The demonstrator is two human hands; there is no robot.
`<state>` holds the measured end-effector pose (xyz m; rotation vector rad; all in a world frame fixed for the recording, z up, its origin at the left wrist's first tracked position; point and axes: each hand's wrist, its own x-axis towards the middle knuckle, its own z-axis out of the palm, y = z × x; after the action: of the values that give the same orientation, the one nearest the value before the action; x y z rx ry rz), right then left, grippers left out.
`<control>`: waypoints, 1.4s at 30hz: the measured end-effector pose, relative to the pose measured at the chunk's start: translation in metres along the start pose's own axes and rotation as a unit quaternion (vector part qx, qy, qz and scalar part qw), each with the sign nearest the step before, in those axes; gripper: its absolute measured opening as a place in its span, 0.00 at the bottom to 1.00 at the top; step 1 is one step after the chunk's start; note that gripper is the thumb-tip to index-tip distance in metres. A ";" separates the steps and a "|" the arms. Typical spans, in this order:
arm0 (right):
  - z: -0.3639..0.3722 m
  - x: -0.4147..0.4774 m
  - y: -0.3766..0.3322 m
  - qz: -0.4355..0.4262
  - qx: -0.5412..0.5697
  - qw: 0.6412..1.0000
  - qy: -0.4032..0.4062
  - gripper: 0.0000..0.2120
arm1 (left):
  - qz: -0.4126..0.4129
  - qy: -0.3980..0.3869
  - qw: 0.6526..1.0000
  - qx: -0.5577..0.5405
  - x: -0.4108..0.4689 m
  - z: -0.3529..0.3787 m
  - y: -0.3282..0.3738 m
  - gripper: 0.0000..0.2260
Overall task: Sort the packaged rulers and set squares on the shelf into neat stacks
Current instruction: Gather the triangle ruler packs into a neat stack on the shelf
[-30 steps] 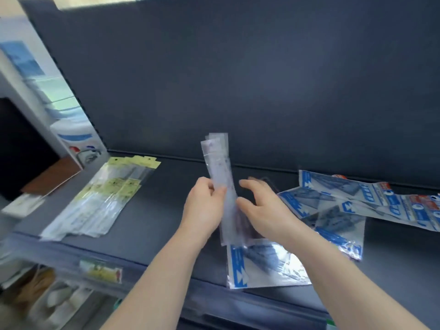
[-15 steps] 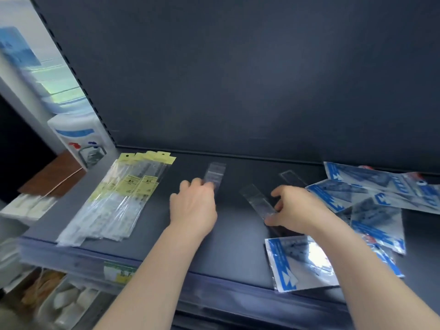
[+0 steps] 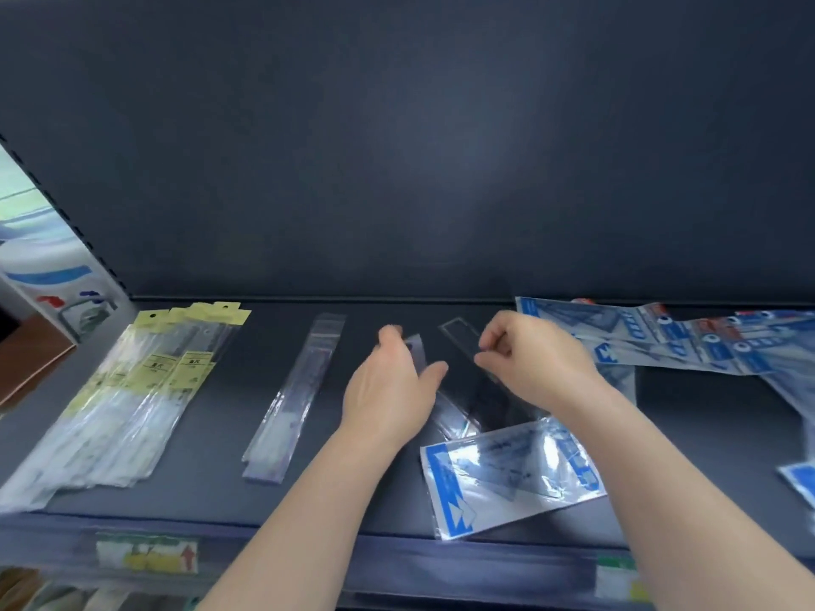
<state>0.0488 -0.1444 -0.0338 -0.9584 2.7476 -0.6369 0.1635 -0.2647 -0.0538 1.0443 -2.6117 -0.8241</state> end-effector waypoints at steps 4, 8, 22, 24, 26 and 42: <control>-0.003 -0.012 0.020 -0.010 -0.098 0.994 -0.048 0.09 | 0.008 -0.037 0.997 0.063 0.000 0.015 0.013 0.47; -0.007 -0.018 0.044 0.003 -0.130 0.991 -0.004 0.13 | 0.035 -0.036 0.998 0.027 0.020 0.020 0.020 0.53; -0.030 -0.010 0.080 -0.070 -0.077 0.983 -0.154 0.22 | 0.139 -0.135 0.952 0.239 0.017 0.032 0.052 0.35; -0.032 -0.011 0.087 -0.074 -0.065 0.983 -0.156 0.23 | 0.120 -0.143 0.952 0.242 0.018 0.032 0.057 0.36; -0.032 -0.011 0.092 -0.076 -0.057 0.984 -0.150 0.24 | 0.107 -0.157 0.952 0.242 0.016 0.032 0.061 0.39; -0.015 -0.007 0.054 -0.128 0.006 0.991 -0.043 0.13 | -0.061 0.073 0.982 0.162 0.009 -0.018 0.009 0.08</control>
<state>0.0204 -0.0970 -0.0441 -1.3161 2.5646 -0.6330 0.1583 -0.2732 -0.0342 1.3053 -2.6293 -0.3321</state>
